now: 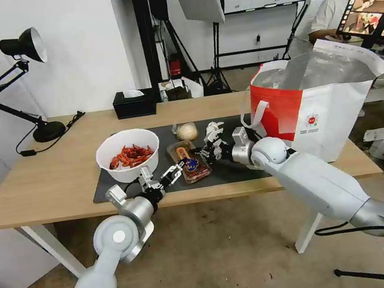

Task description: Pick up the trash from the table and place it into the takeout bag.

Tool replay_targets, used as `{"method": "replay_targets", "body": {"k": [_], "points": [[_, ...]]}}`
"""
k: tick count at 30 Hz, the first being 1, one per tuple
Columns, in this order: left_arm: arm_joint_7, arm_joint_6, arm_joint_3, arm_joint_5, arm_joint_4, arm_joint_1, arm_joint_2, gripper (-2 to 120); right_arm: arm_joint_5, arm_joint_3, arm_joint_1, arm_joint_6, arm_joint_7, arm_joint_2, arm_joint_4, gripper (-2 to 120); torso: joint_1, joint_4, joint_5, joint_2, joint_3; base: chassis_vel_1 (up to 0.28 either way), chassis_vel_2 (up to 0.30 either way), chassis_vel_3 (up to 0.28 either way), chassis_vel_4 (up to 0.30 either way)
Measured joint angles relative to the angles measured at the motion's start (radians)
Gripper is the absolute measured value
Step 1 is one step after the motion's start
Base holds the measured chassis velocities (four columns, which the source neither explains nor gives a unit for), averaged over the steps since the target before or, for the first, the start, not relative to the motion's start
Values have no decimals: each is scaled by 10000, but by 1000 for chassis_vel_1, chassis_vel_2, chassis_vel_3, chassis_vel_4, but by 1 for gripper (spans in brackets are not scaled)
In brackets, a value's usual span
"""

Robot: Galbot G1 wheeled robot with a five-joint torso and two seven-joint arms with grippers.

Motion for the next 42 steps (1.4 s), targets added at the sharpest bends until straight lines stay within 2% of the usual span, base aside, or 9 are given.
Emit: {"method": "replay_targets", "body": {"k": [6, 17, 22, 25, 35, 38, 41, 42], "points": [[-1056, 420, 237, 84, 260, -490, -33, 100, 3, 46, -76, 0, 31, -2, 92, 0, 0, 0, 0, 0, 0, 0, 0, 0, 0], [-1886, 1016, 456, -270, 474, -866, -73, 100, 4, 72, -159, 0, 77, 73, 137, 0, 0, 1, 0, 0, 0, 0, 0, 0, 0], [-2122, 1064, 588, -520, 599, -1081, -110, 100, 7, 101, -161, 0, 77, 32, 190, 0, -1, 2, 0, 0, 0, 0, 0, 0, 0], [-2487, 1104, 745, -837, 665, -1339, -213, 100, 23, 101, -157, 0, 77, -21, 228, 0, 0, 0, 0, 0, 0, 0, 0, 0, 0], [-2785, 1038, 989, -939, 1063, -1751, -391, 100, 39, 127, -254, 3, 77, -48, 310, 0, -2, 0, 1, 1, -2, 0, 0, 0, 0], [-2896, 1022, 1016, -956, 1136, -1802, -410, 95, 39, 136, -295, 6, 78, -34, 322, 0, -3, 1, 2, 1, -3, 0, 0, 0, 0], [-2961, 997, 1050, -949, 1243, -1849, -429, 83, 38, 159, -314, 9, 80, -15, 323, 0, -3, 4, 2, 2, -3, 0, 0, 0, 0], [-2961, 997, 1050, -949, 1243, -1849, -429, 83, 38, 159, -314, 9, 80, -15, 323, 0, -3, 4, 2, 2, -3, 0, 0, 0, 0]]}}
